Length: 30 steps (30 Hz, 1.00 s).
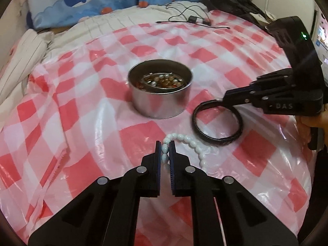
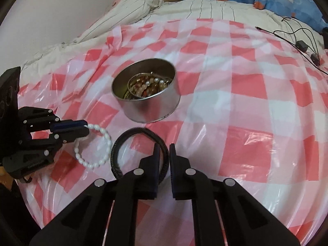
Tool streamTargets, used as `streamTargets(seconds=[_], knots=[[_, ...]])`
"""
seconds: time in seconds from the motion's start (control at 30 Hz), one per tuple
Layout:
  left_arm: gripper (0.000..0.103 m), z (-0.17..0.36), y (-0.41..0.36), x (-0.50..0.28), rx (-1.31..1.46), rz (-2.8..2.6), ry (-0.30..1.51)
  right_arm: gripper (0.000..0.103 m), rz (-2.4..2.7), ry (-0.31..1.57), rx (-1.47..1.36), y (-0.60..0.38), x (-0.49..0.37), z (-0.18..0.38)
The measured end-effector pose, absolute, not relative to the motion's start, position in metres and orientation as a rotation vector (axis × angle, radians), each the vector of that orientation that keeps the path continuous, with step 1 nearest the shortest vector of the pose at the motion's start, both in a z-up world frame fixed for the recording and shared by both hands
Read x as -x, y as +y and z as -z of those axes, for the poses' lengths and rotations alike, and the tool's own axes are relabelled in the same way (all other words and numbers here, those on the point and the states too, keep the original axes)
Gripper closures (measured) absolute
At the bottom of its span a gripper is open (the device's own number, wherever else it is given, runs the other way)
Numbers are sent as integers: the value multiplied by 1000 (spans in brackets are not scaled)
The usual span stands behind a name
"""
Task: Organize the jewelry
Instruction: 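Grasp the white pearl bracelet with the left gripper while the right holds the black bracelet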
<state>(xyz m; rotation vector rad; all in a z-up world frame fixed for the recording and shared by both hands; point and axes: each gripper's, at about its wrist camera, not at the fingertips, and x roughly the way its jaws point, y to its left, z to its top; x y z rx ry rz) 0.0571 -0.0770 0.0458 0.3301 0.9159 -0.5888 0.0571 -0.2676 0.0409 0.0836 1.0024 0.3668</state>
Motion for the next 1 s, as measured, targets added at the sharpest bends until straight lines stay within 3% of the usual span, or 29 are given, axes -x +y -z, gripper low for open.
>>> streamTargets(seconds=[0.07, 0.17, 0.3, 0.37, 0.47, 0.5, 0.53, 0.6, 0.8, 0.83, 0.9, 1.0], knots=[[96, -36, -77, -60, -344, 582, 957, 92, -358, 1019, -78, -267, -60, -38], [93, -26, -80, -60, -370, 582, 980, 70, -357, 1017, -72, -266, -60, -38], [68, -27, -82, -59, -371, 587, 972, 68, -372, 1023, -68, -263, -60, -35], [66, -24, -84, -58, -386, 587, 969, 68, -368, 1054, -44, -259, -62, -27], [67, -22, -86, -58, -403, 584, 968, 72, -362, 1055, 5, -252, -61, -25], [82, -23, -86, -59, -397, 590, 974, 84, -370, 1055, 6, -251, -60, -25], [96, -23, -87, -59, -396, 592, 978, 89, -368, 1053, 8, -250, -60, -25], [97, -26, -88, -58, -396, 594, 967, 94, -371, 1041, -3, -252, -60, -28], [96, -37, -84, -60, -363, 583, 935, 93, -367, 1032, -37, -258, -62, -32], [96, -36, -84, -61, -364, 581, 943, 90, -366, 1039, -42, -259, -63, -31], [96, -30, -84, -63, -374, 578, 968, 69, -366, 1042, -32, -258, -63, -29], [95, -22, -84, -63, -385, 576, 977, 68, -357, 1056, 27, -250, -62, -24]])
